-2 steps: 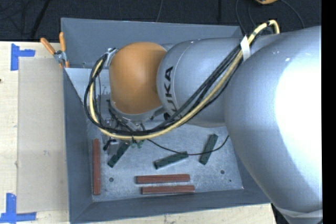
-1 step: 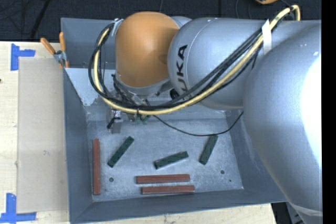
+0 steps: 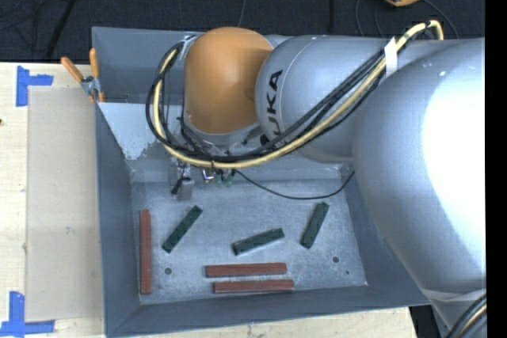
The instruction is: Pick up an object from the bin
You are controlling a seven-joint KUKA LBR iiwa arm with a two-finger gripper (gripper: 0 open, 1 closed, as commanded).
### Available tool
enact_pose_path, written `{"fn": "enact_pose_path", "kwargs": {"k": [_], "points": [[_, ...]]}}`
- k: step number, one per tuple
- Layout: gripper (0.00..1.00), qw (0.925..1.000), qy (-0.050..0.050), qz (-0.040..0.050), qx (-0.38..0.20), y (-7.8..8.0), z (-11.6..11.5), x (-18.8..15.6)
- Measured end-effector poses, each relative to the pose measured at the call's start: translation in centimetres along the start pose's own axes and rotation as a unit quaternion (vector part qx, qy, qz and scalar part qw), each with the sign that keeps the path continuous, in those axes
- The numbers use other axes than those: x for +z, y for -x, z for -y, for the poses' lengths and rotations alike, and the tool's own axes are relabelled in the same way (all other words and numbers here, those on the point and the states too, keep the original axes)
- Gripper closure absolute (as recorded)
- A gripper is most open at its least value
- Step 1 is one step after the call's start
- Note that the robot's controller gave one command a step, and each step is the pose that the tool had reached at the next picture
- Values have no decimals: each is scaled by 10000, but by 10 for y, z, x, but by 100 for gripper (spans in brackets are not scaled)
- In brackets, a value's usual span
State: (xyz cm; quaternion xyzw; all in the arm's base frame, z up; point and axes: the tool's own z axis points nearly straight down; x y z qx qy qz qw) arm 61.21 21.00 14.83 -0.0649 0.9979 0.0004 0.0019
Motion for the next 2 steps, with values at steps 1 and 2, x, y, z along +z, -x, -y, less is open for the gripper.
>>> {"fn": "enact_pose_path", "kwargs": {"k": [1,2], "points": [[100,10000,-5,-10,-30,3,6,10],[100,9998,-5,-19,-206,-3,7,26]]}}
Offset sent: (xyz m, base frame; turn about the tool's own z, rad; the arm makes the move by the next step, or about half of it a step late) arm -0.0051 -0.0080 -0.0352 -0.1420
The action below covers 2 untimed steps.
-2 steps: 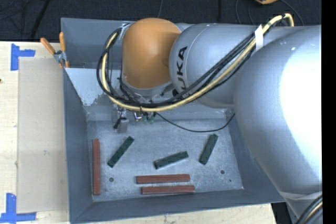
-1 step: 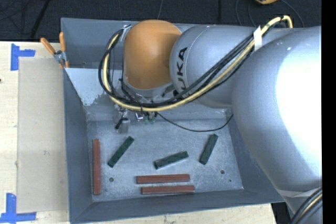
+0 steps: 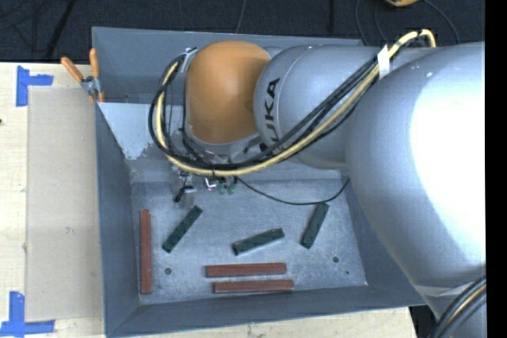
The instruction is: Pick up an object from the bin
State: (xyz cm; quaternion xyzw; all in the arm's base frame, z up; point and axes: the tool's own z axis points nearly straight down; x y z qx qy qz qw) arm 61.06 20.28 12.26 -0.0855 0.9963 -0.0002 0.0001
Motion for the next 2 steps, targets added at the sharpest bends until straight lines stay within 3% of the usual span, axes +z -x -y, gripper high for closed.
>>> {"fn": "enact_pose_path", "kwargs": {"k": [1,2], "points": [[100,9998,4,-9,-184,-15,22,-33],[100,10000,2,8,65,-22,30,-49]]}}
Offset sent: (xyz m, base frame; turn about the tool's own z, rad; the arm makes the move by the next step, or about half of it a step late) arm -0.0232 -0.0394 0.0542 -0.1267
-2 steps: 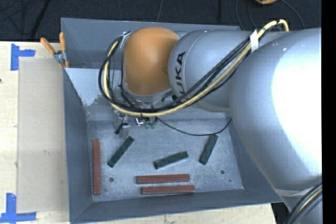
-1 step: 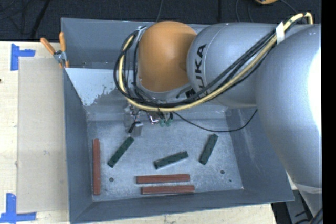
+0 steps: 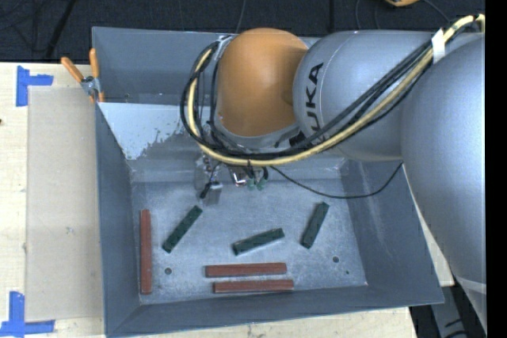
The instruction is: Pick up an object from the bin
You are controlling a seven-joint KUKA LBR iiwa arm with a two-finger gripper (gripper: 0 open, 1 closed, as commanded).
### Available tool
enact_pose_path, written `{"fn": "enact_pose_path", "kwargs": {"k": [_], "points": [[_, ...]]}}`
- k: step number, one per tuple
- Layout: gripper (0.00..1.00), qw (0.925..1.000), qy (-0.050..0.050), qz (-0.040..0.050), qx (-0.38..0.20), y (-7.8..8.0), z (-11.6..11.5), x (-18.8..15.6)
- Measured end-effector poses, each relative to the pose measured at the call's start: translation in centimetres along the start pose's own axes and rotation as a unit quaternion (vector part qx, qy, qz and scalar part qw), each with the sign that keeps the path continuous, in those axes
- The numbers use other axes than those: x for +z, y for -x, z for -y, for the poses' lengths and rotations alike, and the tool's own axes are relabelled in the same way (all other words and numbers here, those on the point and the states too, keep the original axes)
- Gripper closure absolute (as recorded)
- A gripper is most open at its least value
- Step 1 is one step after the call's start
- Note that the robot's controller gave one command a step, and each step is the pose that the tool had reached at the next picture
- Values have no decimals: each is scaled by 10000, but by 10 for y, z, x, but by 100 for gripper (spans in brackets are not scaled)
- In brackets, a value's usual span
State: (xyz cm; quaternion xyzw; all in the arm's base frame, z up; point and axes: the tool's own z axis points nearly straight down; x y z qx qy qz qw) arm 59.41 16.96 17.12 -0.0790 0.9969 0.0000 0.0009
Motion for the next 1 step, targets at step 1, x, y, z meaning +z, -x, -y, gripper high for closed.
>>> {"fn": "enact_pose_path", "kwargs": {"k": [1], "points": [[100,9924,4,11,-1232,15,-8,27]]}}
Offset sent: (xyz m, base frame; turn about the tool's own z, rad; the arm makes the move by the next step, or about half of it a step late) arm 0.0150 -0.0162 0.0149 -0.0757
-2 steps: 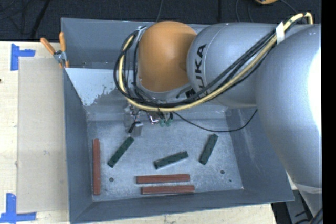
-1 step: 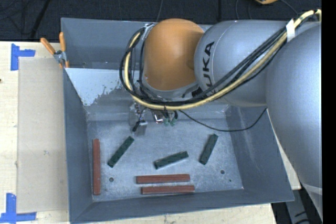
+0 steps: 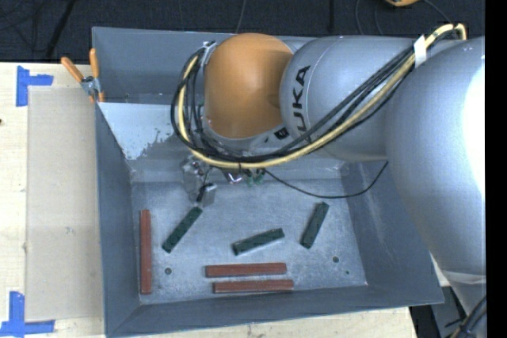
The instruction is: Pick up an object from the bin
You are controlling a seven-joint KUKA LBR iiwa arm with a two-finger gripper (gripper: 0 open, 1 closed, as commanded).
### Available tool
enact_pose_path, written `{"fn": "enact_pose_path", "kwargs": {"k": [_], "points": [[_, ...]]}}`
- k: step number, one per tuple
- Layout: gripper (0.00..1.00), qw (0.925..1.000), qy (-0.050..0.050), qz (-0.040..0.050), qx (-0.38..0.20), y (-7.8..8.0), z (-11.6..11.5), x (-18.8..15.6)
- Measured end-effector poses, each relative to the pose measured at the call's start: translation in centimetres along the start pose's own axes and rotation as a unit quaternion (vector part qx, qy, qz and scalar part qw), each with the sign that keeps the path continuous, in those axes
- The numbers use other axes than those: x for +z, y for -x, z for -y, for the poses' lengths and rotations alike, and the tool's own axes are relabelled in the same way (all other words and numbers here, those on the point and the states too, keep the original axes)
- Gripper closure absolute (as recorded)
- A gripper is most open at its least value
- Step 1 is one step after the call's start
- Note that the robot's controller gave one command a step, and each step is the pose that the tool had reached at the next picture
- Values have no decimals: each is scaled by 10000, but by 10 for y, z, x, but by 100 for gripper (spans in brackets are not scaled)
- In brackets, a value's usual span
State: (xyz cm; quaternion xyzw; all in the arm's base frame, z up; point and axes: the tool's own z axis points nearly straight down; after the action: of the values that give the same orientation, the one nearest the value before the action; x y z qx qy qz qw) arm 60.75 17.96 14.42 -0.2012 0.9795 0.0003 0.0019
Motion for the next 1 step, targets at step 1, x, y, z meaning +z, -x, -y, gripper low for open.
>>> {"fn": "enact_pose_path", "kwargs": {"k": [1], "points": [[100,9984,6,-33,559,-6,14,-20]]}}
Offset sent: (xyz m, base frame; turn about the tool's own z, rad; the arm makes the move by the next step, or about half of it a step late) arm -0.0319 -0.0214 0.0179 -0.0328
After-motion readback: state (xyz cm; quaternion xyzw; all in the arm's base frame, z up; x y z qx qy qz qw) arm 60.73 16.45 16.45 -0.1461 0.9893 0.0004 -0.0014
